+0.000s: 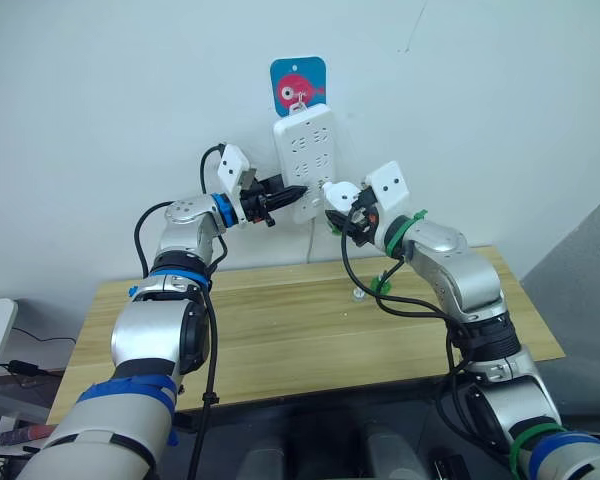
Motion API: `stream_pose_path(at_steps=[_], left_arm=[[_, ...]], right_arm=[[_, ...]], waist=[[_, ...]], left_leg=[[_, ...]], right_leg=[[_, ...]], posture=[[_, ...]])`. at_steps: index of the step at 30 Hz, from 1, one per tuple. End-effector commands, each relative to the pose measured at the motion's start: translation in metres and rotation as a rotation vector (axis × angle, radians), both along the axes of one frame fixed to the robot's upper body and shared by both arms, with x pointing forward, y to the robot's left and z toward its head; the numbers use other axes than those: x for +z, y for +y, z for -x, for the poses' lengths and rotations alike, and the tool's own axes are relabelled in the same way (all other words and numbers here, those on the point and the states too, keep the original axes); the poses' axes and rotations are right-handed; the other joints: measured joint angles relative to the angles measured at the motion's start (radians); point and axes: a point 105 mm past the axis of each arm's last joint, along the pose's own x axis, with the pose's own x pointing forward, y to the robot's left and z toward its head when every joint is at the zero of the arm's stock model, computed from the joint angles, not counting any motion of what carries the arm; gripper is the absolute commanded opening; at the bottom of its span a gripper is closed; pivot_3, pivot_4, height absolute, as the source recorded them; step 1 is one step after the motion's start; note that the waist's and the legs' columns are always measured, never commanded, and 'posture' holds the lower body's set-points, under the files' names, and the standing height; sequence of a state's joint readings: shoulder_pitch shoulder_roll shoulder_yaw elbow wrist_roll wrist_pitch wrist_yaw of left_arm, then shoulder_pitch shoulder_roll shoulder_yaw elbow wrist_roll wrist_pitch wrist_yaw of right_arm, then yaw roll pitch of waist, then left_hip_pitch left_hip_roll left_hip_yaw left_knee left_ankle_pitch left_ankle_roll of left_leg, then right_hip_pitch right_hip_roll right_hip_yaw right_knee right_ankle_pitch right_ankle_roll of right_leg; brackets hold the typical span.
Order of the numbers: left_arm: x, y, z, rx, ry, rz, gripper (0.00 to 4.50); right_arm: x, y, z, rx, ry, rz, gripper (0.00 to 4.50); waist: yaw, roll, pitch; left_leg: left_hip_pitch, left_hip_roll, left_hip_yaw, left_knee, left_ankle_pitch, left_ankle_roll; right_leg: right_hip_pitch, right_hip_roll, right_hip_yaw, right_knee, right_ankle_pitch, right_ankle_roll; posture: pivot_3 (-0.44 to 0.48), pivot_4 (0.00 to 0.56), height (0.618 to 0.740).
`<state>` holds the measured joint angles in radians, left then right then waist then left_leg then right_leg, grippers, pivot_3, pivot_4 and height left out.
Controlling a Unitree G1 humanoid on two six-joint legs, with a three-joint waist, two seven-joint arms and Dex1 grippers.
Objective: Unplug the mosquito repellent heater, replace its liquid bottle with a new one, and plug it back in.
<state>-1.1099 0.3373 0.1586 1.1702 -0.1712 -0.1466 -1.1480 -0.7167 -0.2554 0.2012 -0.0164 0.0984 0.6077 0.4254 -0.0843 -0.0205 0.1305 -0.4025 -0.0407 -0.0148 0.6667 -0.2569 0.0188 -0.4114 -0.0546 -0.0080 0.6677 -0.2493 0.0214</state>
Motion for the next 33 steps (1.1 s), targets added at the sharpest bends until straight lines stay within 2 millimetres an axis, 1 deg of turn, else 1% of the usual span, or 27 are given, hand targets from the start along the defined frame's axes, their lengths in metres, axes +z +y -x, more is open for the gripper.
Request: stream_pose_path(at_steps=[1,2,4,5,7,8,9,11,13,15,16,18,19,20,21,23,24,26,27,30,32,33], left_arm=[[0.0,-0.046,0.02,-0.241,-0.059,-0.08,1.37],[-0.001,-0.046,0.02,-0.242,-0.062,-0.085,1.37],[-0.003,-0.047,0.021,-0.245,-0.061,-0.089,1.37],[-0.005,-0.048,0.022,-0.251,-0.063,-0.1,1.37],[-0.008,-0.049,0.023,-0.257,-0.066,-0.114,1.37],[-0.008,-0.049,0.023,-0.257,-0.067,-0.115,1.37],[-0.008,-0.05,0.022,-0.257,-0.067,-0.114,1.37],[-0.006,-0.051,0.022,-0.258,-0.068,-0.111,1.37],[-0.007,-0.053,0.024,-0.272,-0.067,-0.114,1.37],[-0.009,-0.055,0.025,-0.288,-0.062,-0.117,1.37],[-0.01,-0.056,0.026,-0.293,-0.061,-0.118,1.37],[-0.01,-0.058,0.027,-0.304,-0.056,-0.114,1.37],[-0.01,-0.058,0.028,-0.306,-0.055,-0.112,1.37],[-0.011,-0.059,0.028,-0.312,-0.052,-0.112,1.37],[-0.011,-0.06,0.029,-0.316,-0.05,-0.112,1.37],[-0.013,-0.062,0.031,-0.334,-0.044,-0.114,1.37],[-0.013,-0.064,0.032,-0.343,-0.044,-0.115,1.37],[-0.012,-0.068,0.033,-0.362,-0.047,-0.111,1.37],[-0.011,-0.07,0.034,-0.371,-0.049,-0.106,1.37],[-0.011,-0.074,0.037,-0.391,-0.049,-0.103,1.37],[-0.012,-0.074,0.037,-0.395,-0.049,-0.105,1.37],[-0.012,-0.074,0.037,-0.395,-0.049,-0.105,1.37]], right_arm=[[0.039,0.007,-0.003,-0.014,-0.109,-0.082,2.94],[0.04,0.007,-0.002,-0.01,-0.091,-0.108,2.94],[0.042,0.008,-0.002,-0.003,0.007,-0.229,2.94],[0.04,0.009,-0.001,0.008,0.043,-0.244,2.94],[0.033,0.005,-0.005,-0.009,-0.051,-0.027,2.94],[0.031,0.005,-0.005,-0.006,-0.083,0.043,2.94],[0.03,0.005,-0.006,-0.003,-0.099,0.078,2.94],[0.034,0.011,-0.004,0.008,-0.001,-0.091,2.94],[0.034,0.013,-0.004,0.012,-0.002,-0.085,2.94],[0.03,0.011,-0.007,-0.007,-0.085,0.051,2.94],[0.03,0.012,-0.008,-0.007,-0.072,0.026,2.94],[0.035,0.017,-0.008,-0.008,0.047,-0.188,2.94],[0.037,0.019,-0.007,-0.004,0.09,-0.259,2.94],[0.038,0.018,-0.007,-0.008,0.098,-0.273,2.94],[0.038,0.017,-0.008,-0.014,0.094,-0.269,2.94],[0.031,0.011,-0.012,-0.039,-0.029,-0.049,2.94],[0.03,0.011,-0.012,-0.036,-0.032,-0.035,2.94],[0.034,0.015,-0.012,-0.031,0.035,-0.161,2.94],[0.034,0.015,-0.013,-0.033,0.024,-0.149,2.94],[0.029,0.013,-0.017,-0.039,-0.075,0.019,2.94],[0.027,0.014,-0.019,-0.04,-0.072,0.015,2.94],[0.027,0.015,-0.019,-0.038,-0.048,-0.023,2.94]], waist=[[0.0,0.0,0.0],[-0.001,0.0,0.0],[-0.001,0.0,0.0],[-0.001,0.0,0.0],[0.0,0.0,0.0],[0.0,0.0,0.0],[0.0,-0.001,-0.001],[-0.002,-0.001,-0.001],[-0.004,-0.001,-0.001],[-0.003,-0.001,-0.001],[-0.003,-0.001,-0.001],[-0.004,-0.002,-0.001],[-0.004,-0.002,-0.001],[-0.004,-0.002,-0.001],[-0.002,-0.002,-0.002],[0.001,-0.002,-0.002],[0.002,-0.002,-0.002],[-0.001,-0.002,-0.002],[-0.002,-0.002,-0.002],[-0.002,-0.002,-0.002],[-0.002,-0.002,-0.002],[-0.003,-0.002,-0.002]], left_leg=[[0.0,0.0,0.0,0.0,0.0,0.0],[0.0,0.0,0.0,0.0,0.0,0.0],[0.0,0.0,0.001,0.001,0.0,0.0],[0.0,0.0,0.001,0.001,0.0,0.0],[0.0,0.0,0.001,0.001,0.0,0.0],[0.0,0.0,0.001,0.001,0.0,0.0],[-0.001,0.0,0.001,0.002,0.0,0.0],[-0.006,0.0,0.001,0.004,0.0,0.0],[-0.009,0.001,0.0,0.008,0.0,-0.001],[-0.013,0.001,-0.001,0.01,0.002,-0.004],[-0.014,0.001,-0.001,0.011,0.002,-0.004],[-0.014,0.0,-0.001,0.011,0.002,-0.004],[-0.014,0.0,-0.001,0.011,0.002,-0.004],[-0.014,0.0,-0.001,0.011,0.002,-0.004],[-0.014,0.001,-0.001,0.011,0.002,-0.004],[-0.014,0.001,-0.003,0.011,0.002,-0.004],[-0.014,0.0,-0.003,0.011,0.002,-0.004],[-0.015,-0.001,-0.002,0.011,0.002,-0.003],[-0.015,-0.001,-0.002,0.011,0.002,-0.003],[-0.015,-0.001,-0.002,0.011,0.002,-0.004],[-0.014,-0.001,-0.002,0.011,0.002,-0.003],[-0.014,-0.001,-0.002,0.012,0.002,-0.003]], right_leg=[[0.0,0.0,0.0,0.0,0.0,0.0],[0.0,0.0,0.0,0.001,0.0,0.0],[-0.002,0.0,0.0,0.005,0.0,0.0],[-0.002,0.0,0.0,0.006,0.0,0.0],[-0.003,0.0,0.001,0.007,0.0,0.0],[-0.004,0.0,0.0,0.009,0.0,0.0],[-0.005,0.0,0.0,0.009,0.0,0.0],[-0.009,0.0,0.0,0.011,0.0,0.0],[-0.012,0.0,0.0,0.012,0.0,0.0],[-0.014,0.0,-0.001,0.012,0.0,0.0],[-0.014,0.0,0.0,0.012,0.0,0.0],[-0.013,0.0,0.0,0.012,0.0,0.0],[-0.013,0.0,0.0,0.012,0.0,0.0],[-0.014,0.0,0.0,0.012,0.0,0.0],[-0.014,0.0,0.0,0.012,0.0,0.0],[-0.013,0.0,-0.001,0.012,0.0,0.0],[-0.013,0.0,-0.001,0.012,0.0,0.0],[-0.013,0.0,-0.001,0.012,0.0,0.0],[-0.013,0.0,0.0,0.012,0.0,0.0],[-0.013,0.0,-0.001,0.012,0.0,0.0],[-0.013,0.0,-0.001,0.012,0.0,0.0],[-0.013,0.0,-0.001,0.012,0.0,0.0]], posture=[[-0.114,0.074,0.74],[-0.108,0.074,0.74],[-0.108,0.074,0.74],[-0.108,0.074,0.74],[-0.108,0.074,0.74],[-0.108,0.074,0.74],[-0.108,0.074,0.74],[-0.109,0.079,0.74],[-0.109,0.079,0.74],[-0.111,0.082,0.74],[-0.111,0.082,0.74],[-0.111,0.082,0.74],[-0.111,0.082,0.74],[-0.111,0.082,0.74],[-0.111,0.082,0.74],[-0.111,0.082,0.74],[-0.116,0.089,0.74],[-0.116,0.089,0.74],[-0.116,0.089,0.74],[-0.117,0.089,0.74],[-0.117,0.089,0.74],[-0.117,0.089,0.74]])
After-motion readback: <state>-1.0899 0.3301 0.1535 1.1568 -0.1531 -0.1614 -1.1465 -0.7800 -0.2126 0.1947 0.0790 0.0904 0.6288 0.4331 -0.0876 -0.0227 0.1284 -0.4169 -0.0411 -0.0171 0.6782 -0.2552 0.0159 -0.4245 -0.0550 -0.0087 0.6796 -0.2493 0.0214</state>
